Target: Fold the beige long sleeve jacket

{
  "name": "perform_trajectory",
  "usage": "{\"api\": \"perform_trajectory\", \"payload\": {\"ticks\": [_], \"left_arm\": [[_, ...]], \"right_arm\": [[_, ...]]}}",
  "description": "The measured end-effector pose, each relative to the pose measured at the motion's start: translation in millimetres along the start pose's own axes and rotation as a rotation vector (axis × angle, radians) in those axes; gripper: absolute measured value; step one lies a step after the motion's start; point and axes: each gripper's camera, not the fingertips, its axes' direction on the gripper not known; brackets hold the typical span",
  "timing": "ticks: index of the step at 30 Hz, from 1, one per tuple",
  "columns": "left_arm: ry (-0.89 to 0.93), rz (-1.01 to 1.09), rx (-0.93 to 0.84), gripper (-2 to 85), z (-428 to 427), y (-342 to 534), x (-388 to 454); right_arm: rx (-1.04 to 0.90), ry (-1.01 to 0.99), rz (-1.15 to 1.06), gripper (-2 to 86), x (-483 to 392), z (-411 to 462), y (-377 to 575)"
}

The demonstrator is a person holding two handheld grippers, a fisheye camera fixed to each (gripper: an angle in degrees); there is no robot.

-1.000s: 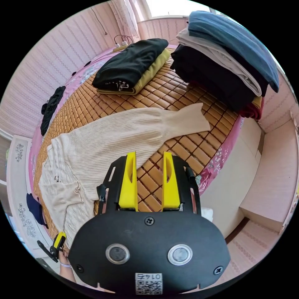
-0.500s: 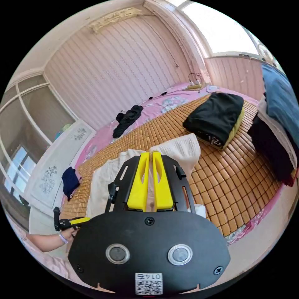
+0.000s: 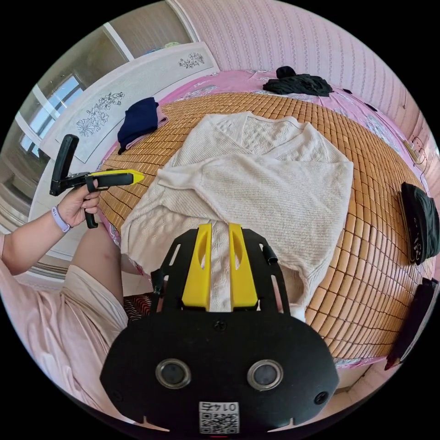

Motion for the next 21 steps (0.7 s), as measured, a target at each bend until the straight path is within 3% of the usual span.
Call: {"api": "perform_trajectory", "payload": {"ticks": [6, 9, 13, 16, 21], "left_arm": [[-0.102, -0.02, -0.177, 5.8, 39.0, -50.6, 3.5], [-0.059, -0.039, -0.151, 2.6, 24.9, -59.5, 2.0], [-0.076, 0.211, 0.108, 1.7, -40.2, -59.6, 33.4], [-0.166, 0.222, 0.188, 2.4, -57.2, -56.9, 24.4], [-0.161, 0.016, -0.052, 5.2, -18.6, -62.3, -43.0]], "right_arm": [[-0.037, 0.038, 0.152, 4.9, 28.9, 8.2, 17.5], [-0.042, 0.049, 0.193, 2.9, 35.6, 16.0, 23.5], [-0.025, 0.033, 0.206, 2.0, 38.0, 17.7, 26.4], [-0.004, 0.011, 0.204, 2.0, 37.7, 16.7, 25.5], [-0.003, 0.027, 0.148, 3.9, 39.6, 14.0, 11.9]]}}
